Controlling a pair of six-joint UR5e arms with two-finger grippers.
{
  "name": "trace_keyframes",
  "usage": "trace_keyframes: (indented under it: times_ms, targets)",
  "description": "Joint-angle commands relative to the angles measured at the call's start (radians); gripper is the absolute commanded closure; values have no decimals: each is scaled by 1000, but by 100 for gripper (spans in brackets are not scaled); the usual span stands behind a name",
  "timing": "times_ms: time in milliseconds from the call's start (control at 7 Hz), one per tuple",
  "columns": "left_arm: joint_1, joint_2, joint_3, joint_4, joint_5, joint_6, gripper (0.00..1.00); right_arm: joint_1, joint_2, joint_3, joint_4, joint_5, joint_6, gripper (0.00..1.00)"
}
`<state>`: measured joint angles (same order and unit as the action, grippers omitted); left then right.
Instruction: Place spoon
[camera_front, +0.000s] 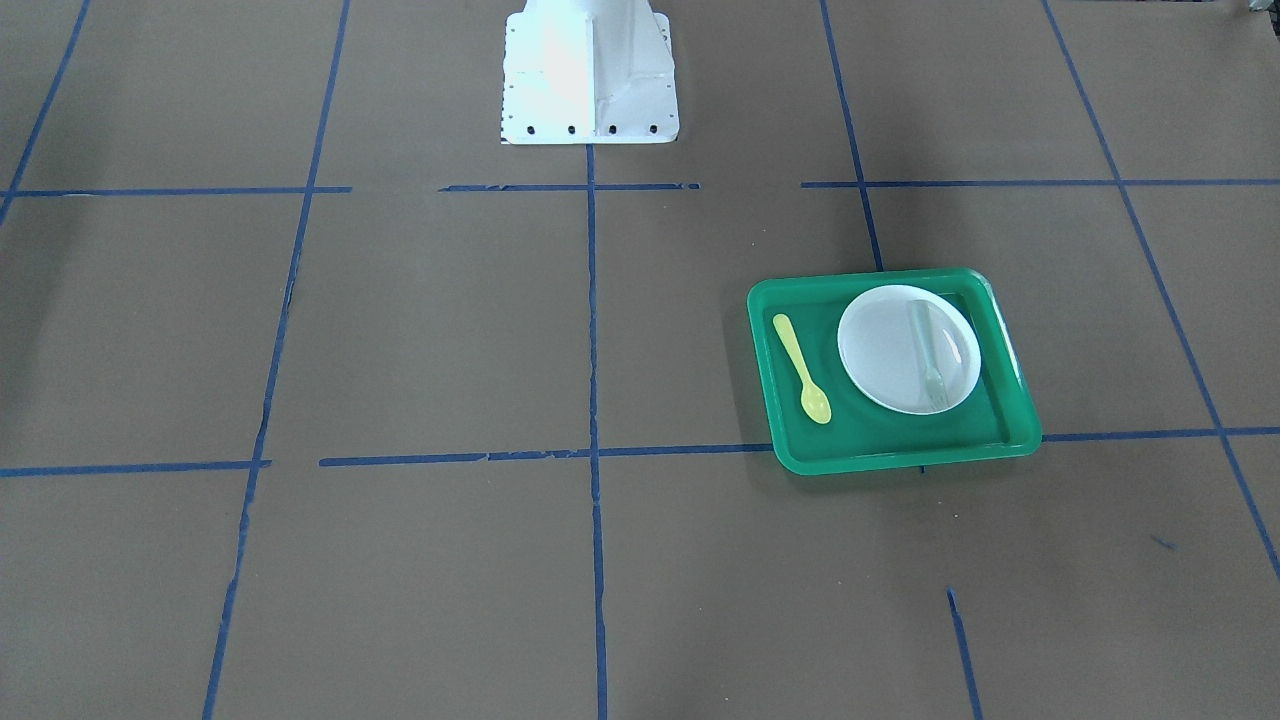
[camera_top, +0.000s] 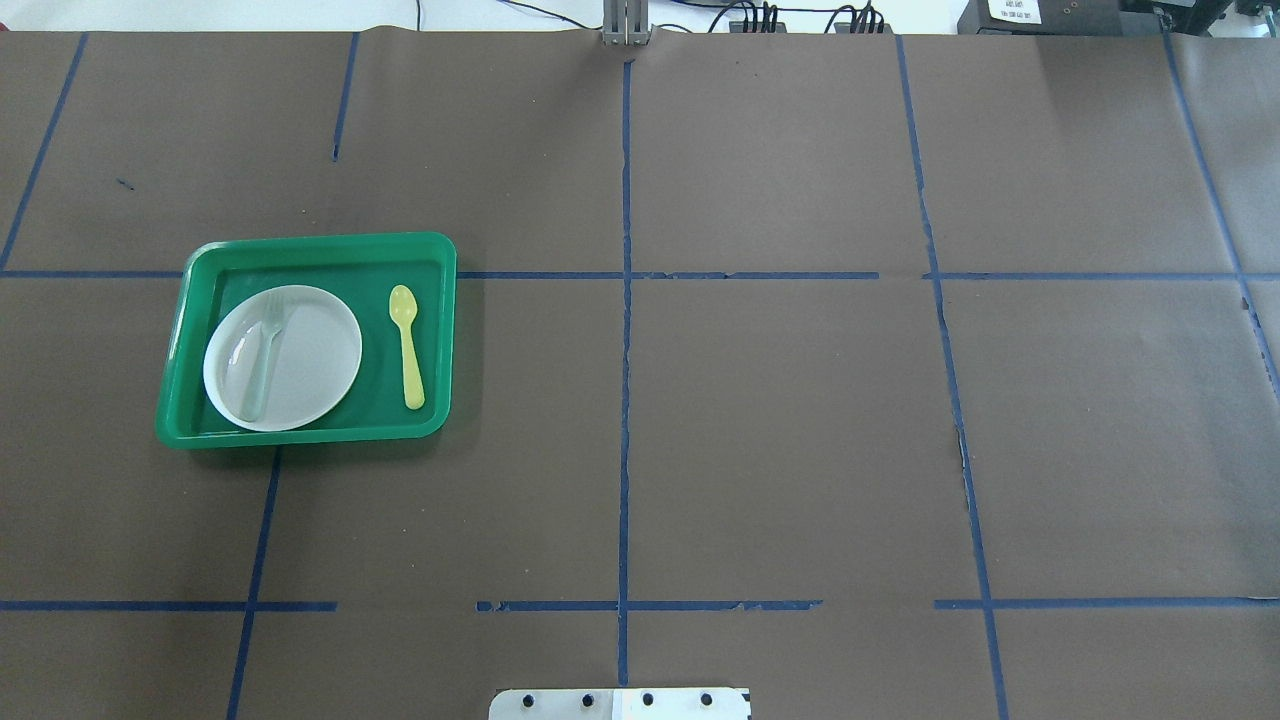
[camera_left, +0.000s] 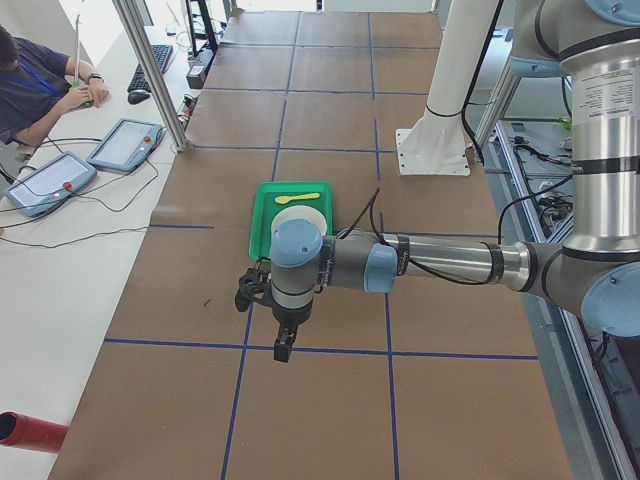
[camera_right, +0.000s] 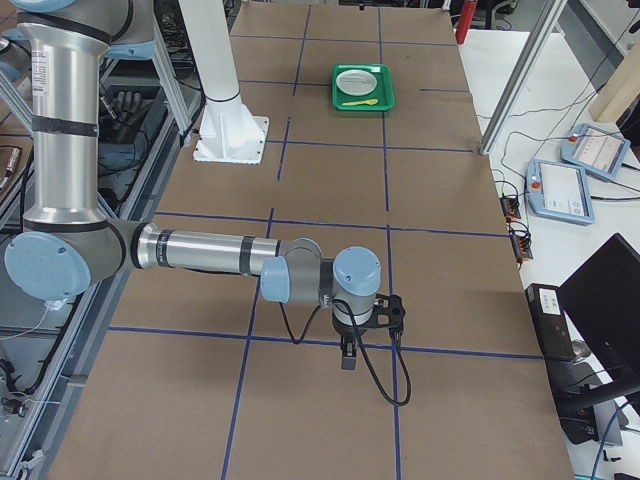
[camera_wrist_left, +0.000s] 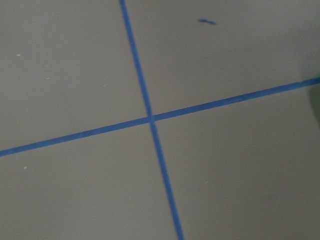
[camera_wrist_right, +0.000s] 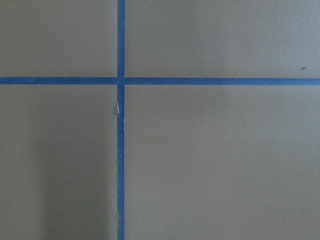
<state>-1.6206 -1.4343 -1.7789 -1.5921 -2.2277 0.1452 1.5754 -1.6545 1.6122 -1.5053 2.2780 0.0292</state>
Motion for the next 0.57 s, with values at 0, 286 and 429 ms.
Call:
trace_keyframes:
  times_ms: [0,286,429]
  targets:
    - [-25,0,-10,27,0,27,0,0,-1,0,0,0,0,0]
    - [-25,-2,-35,23,-4,28,0,0,1,0,0,0,0,0]
    - [-27,-2,-43,23,-10,28,0,0,1,0,-1,0,0,0]
